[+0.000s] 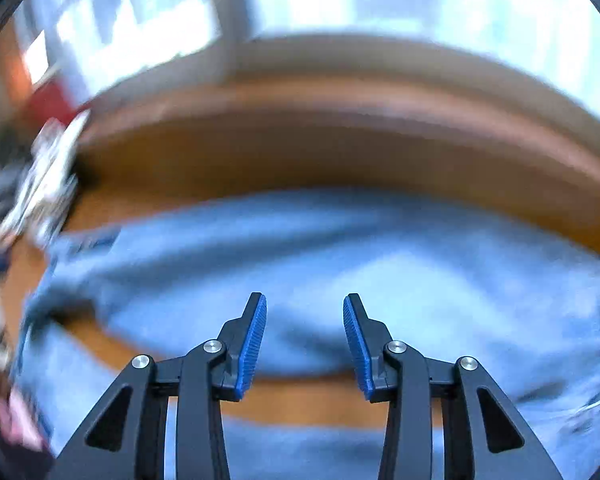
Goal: Fold clothes
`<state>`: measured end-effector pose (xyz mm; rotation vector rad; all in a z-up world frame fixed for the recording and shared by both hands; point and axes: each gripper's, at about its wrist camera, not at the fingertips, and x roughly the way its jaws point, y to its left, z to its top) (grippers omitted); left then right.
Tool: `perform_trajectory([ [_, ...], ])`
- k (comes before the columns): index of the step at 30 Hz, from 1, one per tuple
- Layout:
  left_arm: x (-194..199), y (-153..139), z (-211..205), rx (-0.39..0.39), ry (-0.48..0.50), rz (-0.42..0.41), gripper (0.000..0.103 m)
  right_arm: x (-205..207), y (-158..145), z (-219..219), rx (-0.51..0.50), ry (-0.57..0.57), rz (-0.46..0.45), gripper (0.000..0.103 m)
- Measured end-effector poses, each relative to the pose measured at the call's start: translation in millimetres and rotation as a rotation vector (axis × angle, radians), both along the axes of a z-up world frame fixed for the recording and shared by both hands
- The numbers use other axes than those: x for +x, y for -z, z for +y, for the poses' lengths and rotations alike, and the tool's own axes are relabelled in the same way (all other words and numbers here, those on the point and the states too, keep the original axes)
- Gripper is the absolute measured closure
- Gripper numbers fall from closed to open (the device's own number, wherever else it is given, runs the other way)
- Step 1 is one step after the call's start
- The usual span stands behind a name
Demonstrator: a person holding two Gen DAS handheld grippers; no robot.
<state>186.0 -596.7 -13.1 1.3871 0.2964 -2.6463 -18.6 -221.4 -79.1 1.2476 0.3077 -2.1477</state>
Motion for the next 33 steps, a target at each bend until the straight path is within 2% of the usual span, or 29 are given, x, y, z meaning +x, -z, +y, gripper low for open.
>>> perform_trajectory([
  [4, -47, 46, -1, -0.052, 0.013, -0.112, 0.07, 14, 30, -26, 0.099, -0.017, 0.012, 0.062],
  [7, -71, 75, -6, -0.123, 0.004, -0.181, 0.07, 20, 32, -32, 0.12, 0.034, 0.029, 0.062],
  [9, -78, 81, -12, -0.168, -0.006, -0.184, 0.068, 28, 31, -32, 0.12, 0.067, 0.012, 0.062],
  [11, -85, 83, -21, -0.217, -0.028, -0.185, 0.06, 29, 31, -49, 0.125, 0.065, 0.005, 0.062],
  [14, -98, 86, -39, -0.284, -0.074, -0.194, 0.06, 54, 30, -54, 0.131, 0.047, 0.009, 0.063],
  [16, -107, 88, -48, -0.294, -0.088, -0.197, 0.06, 63, 28, -49, 0.105, 0.064, -0.005, 0.063],
  [19, -114, 89, -48, -0.294, -0.095, -0.193, 0.06, 72, 17, -25, 0.0, 0.143, -0.046, 0.063],
  [23, -111, 78, -29, -0.288, -0.068, -0.132, 0.06, 101, -13, 11, -0.059, 0.264, -0.03, 0.062],
  [27, -107, 60, 14, -0.259, 0.024, -0.082, 0.06, 107, -26, 63, 0.002, 0.398, 0.006, 0.062],
  [30, -108, 50, 62, -0.271, 0.128, -0.053, 0.06, 106, -35, 146, 0.044, 0.53, 0.006, 0.061],
  [33, -110, 47, 119, -0.282, 0.198, -0.045, 0.06, 103, -32, 208, 0.079, 0.638, 0.019, 0.061],
])
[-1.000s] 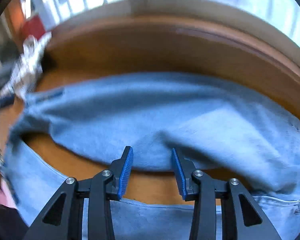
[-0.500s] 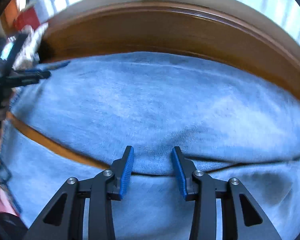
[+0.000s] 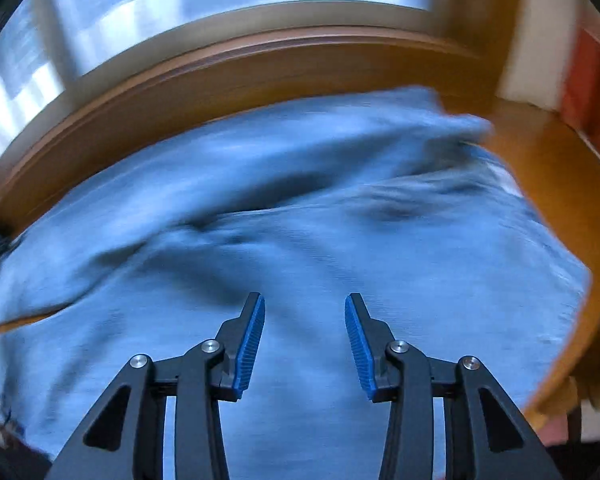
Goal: Fold clothes
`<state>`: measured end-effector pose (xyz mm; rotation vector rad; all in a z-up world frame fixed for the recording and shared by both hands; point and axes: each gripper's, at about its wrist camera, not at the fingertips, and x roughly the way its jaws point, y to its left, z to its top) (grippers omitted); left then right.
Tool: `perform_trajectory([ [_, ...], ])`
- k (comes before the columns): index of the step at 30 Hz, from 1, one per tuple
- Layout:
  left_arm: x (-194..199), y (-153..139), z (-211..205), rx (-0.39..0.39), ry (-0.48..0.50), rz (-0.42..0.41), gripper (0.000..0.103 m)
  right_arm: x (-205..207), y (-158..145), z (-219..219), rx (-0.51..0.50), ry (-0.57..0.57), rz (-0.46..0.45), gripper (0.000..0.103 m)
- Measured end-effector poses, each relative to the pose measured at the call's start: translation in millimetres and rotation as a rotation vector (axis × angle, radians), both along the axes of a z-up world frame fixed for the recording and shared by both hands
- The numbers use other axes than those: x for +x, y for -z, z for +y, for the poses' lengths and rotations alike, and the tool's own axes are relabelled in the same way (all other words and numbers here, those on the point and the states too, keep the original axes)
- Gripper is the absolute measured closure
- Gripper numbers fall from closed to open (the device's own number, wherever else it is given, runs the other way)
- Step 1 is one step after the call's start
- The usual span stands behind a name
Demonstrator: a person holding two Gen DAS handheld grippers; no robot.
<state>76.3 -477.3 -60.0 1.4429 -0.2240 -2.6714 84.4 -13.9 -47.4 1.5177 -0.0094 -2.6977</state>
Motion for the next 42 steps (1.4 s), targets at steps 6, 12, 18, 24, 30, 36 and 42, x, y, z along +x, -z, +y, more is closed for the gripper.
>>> perform_trajectory([
  [6, -8, 11, 126, 0.06, 0.083, -0.032, 0.06, -8, 9, 97, 0.135, 0.038, 0.013, 0.061],
  [12, -10, 9, 245, 0.122, 0.128, -0.046, 0.06, -29, 26, 135, 0.126, -0.068, -0.005, 0.061],
  [18, -20, 6, 339, 0.133, 0.21, -0.058, 0.06, -19, 33, 143, 0.072, -0.134, -0.048, 0.062],
  [24, -45, 1, 382, 0.119, 0.317, -0.055, 0.06, 15, 31, 153, 0.043, -0.15, -0.087, 0.062],
  [30, -83, 5, 394, 0.158, 0.395, -0.04, 0.06, 25, 11, 155, 0.059, -0.168, -0.026, 0.061],
  [36, -72, 8, 422, 0.192, 0.512, -0.066, 0.06, -27, -11, 161, 0.023, -0.27, 0.04, 0.054],
  [42, -68, 17, 446, 0.214, 0.525, -0.088, 0.06, -93, -3, 174, -0.06, -0.422, -0.063, 0.053],
])
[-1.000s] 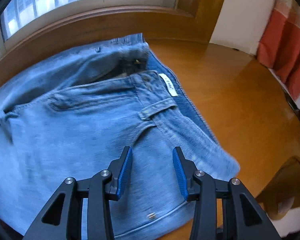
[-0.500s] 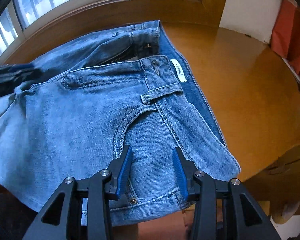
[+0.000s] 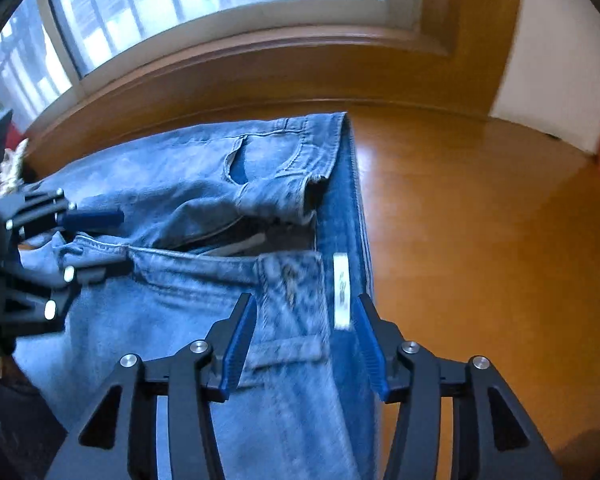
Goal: Fold clothes
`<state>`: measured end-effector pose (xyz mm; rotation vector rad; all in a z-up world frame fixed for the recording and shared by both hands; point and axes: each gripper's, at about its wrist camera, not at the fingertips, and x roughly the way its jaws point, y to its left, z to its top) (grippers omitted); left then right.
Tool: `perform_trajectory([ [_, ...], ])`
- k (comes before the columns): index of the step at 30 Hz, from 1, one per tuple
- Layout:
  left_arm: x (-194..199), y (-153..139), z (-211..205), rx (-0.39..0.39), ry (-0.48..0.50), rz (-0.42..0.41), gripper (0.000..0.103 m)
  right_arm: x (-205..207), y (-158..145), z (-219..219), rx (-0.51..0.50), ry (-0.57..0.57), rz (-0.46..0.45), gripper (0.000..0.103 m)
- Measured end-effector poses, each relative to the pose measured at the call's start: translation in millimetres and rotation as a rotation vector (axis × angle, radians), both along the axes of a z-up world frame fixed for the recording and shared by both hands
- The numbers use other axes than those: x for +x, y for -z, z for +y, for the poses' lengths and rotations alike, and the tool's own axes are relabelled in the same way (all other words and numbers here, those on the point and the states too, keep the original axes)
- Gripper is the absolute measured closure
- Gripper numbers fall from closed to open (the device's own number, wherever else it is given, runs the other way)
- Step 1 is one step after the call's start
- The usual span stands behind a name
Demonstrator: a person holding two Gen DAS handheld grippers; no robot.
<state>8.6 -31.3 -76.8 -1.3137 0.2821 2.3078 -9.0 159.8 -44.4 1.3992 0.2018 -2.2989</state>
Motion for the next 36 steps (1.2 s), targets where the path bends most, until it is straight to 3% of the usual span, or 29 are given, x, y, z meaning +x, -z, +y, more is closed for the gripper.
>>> perform_trajectory([
  [6, -15, 8, 0, -0.042, -0.073, -0.055, 0.06, -39, 15, -16, 0.017, -0.222, -0.027, 0.052],
  [11, -18, -3, -8, 0.004, -0.161, -0.076, 0.06, -42, 25, -24, 0.01, -0.412, -0.048, 0.052],
  [12, -18, -6, -10, 0.022, -0.189, -0.074, 0.06, -40, 24, -24, 0.015, -0.439, -0.032, 0.058],
  [13, -18, -10, -13, 0.048, -0.217, -0.072, 0.06, -37, 22, -23, 0.015, -0.458, -0.017, 0.073],
  [15, -19, -18, -18, 0.102, -0.266, -0.072, 0.06, -31, 16, -20, 0.007, -0.488, 0.013, 0.086],
  [19, -26, -29, -17, 0.141, -0.29, -0.061, 0.06, -7, -12, -14, -0.083, -0.566, 0.046, 0.086],
  [26, -30, -14, 10, 0.108, -0.281, -0.119, 0.06, 46, -19, -34, -0.188, -0.715, 0.016, 0.087],
  [30, -12, -4, 20, 0.004, -0.283, -0.092, 0.06, 56, -3, -38, -0.167, -0.722, -0.011, 0.086],
  [32, -3, -1, 20, -0.021, -0.291, -0.081, 0.06, 49, -4, -30, -0.173, -0.707, -0.055, 0.079],
  [34, 4, 1, 15, -0.008, -0.301, -0.092, 0.06, 38, -6, -18, -0.178, -0.682, -0.087, 0.057],
  [36, 9, 3, 11, 0.004, -0.307, -0.102, 0.06, 25, -9, -2, -0.152, -0.628, -0.027, 0.055],
])
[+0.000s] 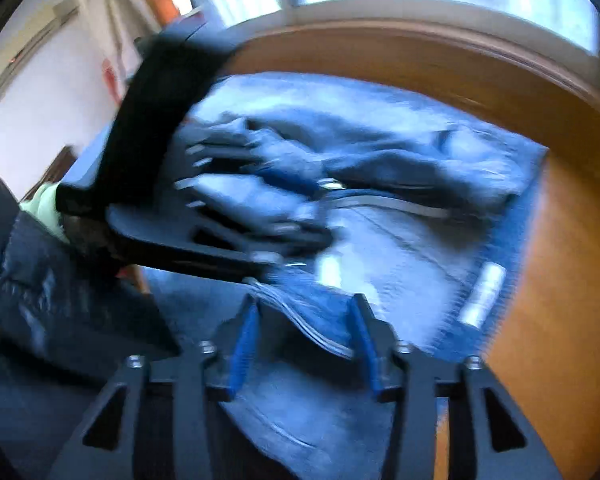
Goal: Fold clothes
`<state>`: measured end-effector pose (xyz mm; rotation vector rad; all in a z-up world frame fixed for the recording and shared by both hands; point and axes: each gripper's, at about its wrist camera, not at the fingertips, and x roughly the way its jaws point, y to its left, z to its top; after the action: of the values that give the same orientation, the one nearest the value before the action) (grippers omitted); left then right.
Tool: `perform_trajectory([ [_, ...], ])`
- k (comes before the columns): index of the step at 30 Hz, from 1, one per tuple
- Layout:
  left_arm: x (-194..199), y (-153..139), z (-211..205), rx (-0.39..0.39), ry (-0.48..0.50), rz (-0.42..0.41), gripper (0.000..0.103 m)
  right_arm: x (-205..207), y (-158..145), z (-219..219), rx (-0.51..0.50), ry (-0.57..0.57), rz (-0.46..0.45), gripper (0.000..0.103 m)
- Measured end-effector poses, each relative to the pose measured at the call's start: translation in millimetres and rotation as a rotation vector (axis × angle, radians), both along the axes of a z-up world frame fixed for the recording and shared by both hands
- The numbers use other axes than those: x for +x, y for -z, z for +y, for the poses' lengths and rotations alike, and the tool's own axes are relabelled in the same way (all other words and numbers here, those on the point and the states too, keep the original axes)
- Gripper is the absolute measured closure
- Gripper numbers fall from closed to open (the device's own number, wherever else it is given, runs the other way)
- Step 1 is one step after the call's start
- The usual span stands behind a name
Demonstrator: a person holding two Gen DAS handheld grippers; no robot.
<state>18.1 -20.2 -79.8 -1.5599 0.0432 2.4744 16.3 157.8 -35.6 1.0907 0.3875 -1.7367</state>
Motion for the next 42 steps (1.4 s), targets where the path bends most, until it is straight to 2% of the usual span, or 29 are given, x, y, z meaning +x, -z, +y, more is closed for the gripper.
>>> perform_trajectory([
  [3, 6, -2, 3, -0.014, 0.002, 0.012, 0.06, -33, 1, 12, 0.017, 0.087, 0.053, 0.052],
  [7, 10, -3, 4, -0.03, -0.001, 0.015, 0.06, -66, 7, -3, 0.017, 0.066, 0.063, 0.047],
  [8, 9, -1, 4, -0.04, -0.005, 0.007, 0.06, -71, 3, -4, 0.007, 0.054, 0.05, 0.047],
  [10, 10, 6, 4, -0.066, -0.018, -0.01, 0.059, -79, -9, 8, -0.084, 0.013, -0.057, 0.047],
  [12, 13, 8, 0, -0.058, -0.04, -0.011, 0.054, -88, -12, 16, -0.142, 0.022, -0.077, 0.047],
  [14, 13, 8, -6, -0.034, -0.068, -0.018, 0.051, -93, -9, 17, -0.092, 0.049, 0.014, 0.047],
  [16, 13, 9, -9, -0.03, -0.185, -0.021, 0.05, -95, 4, 5, -0.004, 0.028, 0.08, 0.047],
  [18, 12, 8, -7, -0.043, -0.184, -0.022, 0.05, -95, 18, -13, 0.062, -0.014, 0.125, 0.047],
  [21, 12, 7, -4, -0.061, -0.181, -0.018, 0.05, -92, 26, -31, 0.077, -0.067, 0.185, 0.048],
  [22, 12, 7, -4, -0.058, -0.184, -0.017, 0.05, -92, 28, -37, 0.073, -0.083, 0.199, 0.056],
  [23, 12, 7, -4, -0.055, -0.187, -0.017, 0.05, -94, 30, -42, 0.065, -0.094, 0.185, 0.062],
  [24, 12, 7, -5, -0.051, -0.19, -0.017, 0.05, -98, 32, -44, 0.061, -0.088, 0.148, 0.077],
  [25, 13, 7, -5, -0.046, -0.192, -0.017, 0.05, -102, 34, -45, 0.063, -0.073, 0.112, 0.086],
  [28, 16, 5, -7, -0.03, -0.198, -0.014, 0.05, -112, 27, -37, 0.108, -0.003, -0.096, 0.087],
  [31, 22, 1, -12, -0.011, -0.202, 0.004, 0.05, -99, 10, -25, 0.11, 0.002, -0.269, 0.088],
  [34, 23, -10, -21, 0.011, -0.206, 0.032, 0.05, -103, 27, -14, 0.144, 0.1, -0.486, 0.088],
  [35, 23, -15, -24, 0.015, -0.207, 0.045, 0.05, -105, 37, -12, 0.16, 0.122, -0.505, 0.088],
  [38, 13, -26, -31, -0.009, -0.206, 0.08, 0.05, -104, 49, -11, 0.213, 0.166, -0.386, 0.087],
  [39, 10, -29, -33, -0.019, -0.207, 0.089, 0.05, -102, 47, -11, 0.21, 0.163, -0.37, 0.087],
  [42, -4, -30, -41, -0.046, -0.214, 0.096, 0.05, -93, 26, -7, 0.234, 0.114, -0.274, 0.077],
])
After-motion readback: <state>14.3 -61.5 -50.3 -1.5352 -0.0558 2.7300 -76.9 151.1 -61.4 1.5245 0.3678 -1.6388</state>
